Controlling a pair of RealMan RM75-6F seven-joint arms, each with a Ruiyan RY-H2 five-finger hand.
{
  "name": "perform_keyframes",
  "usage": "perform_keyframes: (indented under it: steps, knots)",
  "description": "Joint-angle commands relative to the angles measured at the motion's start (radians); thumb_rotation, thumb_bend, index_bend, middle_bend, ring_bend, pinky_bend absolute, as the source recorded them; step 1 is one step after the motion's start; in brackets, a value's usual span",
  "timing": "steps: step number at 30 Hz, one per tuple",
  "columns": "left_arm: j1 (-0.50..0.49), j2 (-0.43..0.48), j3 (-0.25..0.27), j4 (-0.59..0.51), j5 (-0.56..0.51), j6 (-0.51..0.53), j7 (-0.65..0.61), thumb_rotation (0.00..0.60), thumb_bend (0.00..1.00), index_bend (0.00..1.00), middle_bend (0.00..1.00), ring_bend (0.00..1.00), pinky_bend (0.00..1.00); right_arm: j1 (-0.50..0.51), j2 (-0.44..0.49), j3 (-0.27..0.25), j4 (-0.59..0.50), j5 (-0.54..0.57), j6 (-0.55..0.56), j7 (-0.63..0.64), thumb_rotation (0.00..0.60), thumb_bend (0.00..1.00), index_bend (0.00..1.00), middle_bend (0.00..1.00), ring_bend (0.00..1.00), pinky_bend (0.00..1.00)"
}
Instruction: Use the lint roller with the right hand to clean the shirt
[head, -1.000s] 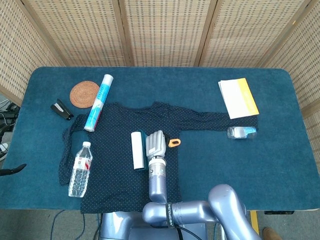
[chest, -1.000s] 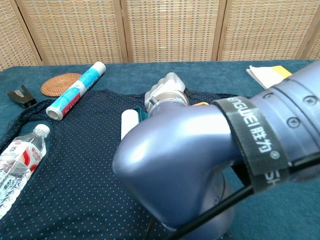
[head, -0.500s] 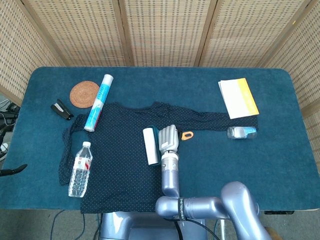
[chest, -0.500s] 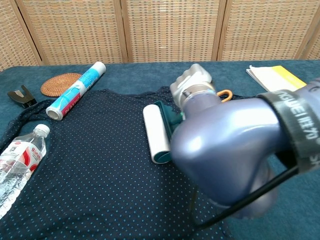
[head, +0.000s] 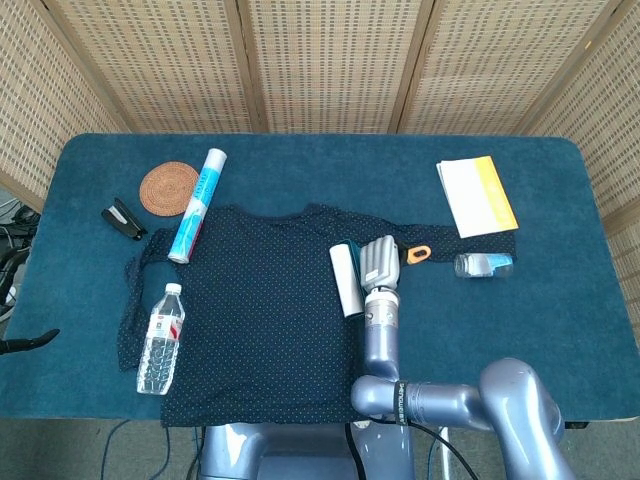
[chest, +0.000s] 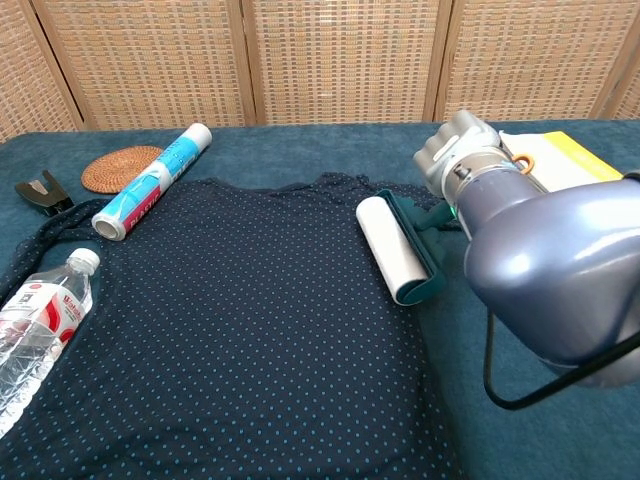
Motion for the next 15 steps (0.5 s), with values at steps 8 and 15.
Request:
perform_keyframes:
  steps: [8,15]
  knots:
    - [0.0,0.003,0.001,0.004,0.001,-0.002,-0.012,0.6,0.0,0.0,0.0,0.0,0.0,0.055,-0.097,0.037,0.001,-0.012,0.012,-0.034,0.6,0.86,0.77,1.0,1.0,1.0]
    - [-0.004,0.004,0.002,0.011,0.002,-0.012,-0.023,0.6,0.0,0.0,0.0,0.0,0.0,0.113,-0.193,0.086,0.039,-0.019,0.008,-0.055,0.6,0.86,0.77,1.0,1.0,1.0]
